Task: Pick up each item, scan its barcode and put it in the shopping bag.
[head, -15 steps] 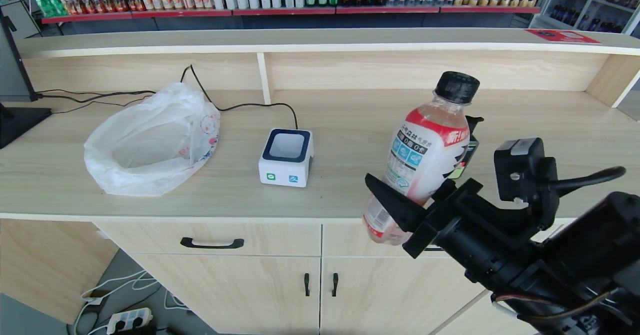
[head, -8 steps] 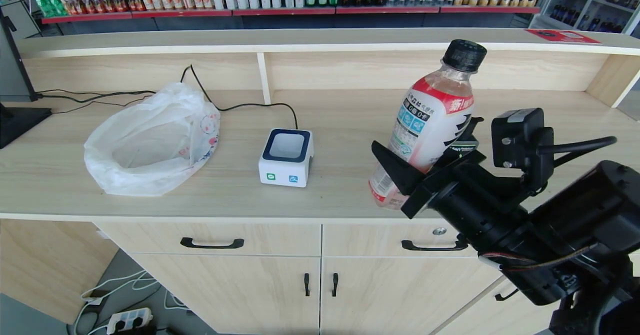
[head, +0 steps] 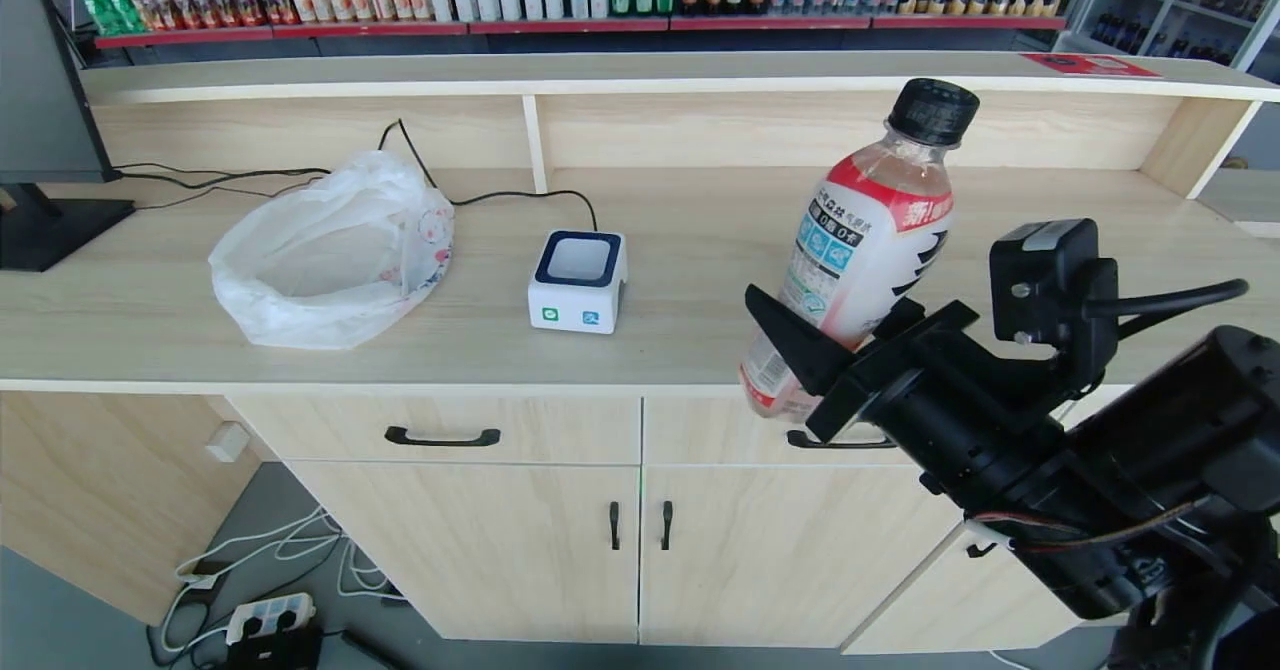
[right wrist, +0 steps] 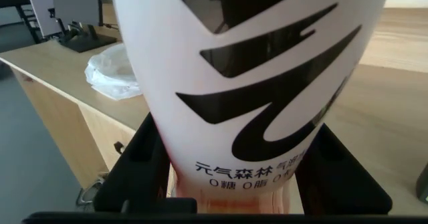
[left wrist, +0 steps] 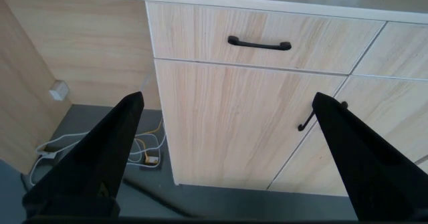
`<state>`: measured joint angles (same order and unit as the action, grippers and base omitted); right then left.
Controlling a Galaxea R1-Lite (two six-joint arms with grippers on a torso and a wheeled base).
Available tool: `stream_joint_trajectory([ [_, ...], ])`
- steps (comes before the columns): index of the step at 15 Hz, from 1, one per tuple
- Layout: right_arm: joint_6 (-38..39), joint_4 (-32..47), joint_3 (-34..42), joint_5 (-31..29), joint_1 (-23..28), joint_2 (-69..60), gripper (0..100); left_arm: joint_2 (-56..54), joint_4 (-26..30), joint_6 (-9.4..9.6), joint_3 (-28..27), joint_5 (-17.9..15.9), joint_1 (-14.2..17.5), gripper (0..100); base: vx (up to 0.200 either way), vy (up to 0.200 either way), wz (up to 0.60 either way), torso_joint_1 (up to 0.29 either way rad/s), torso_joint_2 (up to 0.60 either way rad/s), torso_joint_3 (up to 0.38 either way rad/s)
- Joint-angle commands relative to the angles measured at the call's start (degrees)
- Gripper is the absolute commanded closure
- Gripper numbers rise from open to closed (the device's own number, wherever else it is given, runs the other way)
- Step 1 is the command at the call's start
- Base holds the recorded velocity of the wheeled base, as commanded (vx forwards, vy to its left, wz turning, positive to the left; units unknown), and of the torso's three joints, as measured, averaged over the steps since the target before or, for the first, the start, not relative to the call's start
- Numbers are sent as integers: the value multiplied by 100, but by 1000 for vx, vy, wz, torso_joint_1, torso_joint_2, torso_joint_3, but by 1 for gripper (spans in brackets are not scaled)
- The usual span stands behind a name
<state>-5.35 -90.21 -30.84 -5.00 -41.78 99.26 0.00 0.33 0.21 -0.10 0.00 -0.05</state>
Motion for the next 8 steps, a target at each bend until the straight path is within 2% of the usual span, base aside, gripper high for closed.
stream_joint_trajectory([
  [1,-1,21,87,-10,56,-143,100,0,2,-3,1,0,-4,0,0,200,0,2,-2,2],
  [8,8,21,166,-10,196,-152,100,0,2,-38,1,0,-4,0,0,200,0,8,2,4],
])
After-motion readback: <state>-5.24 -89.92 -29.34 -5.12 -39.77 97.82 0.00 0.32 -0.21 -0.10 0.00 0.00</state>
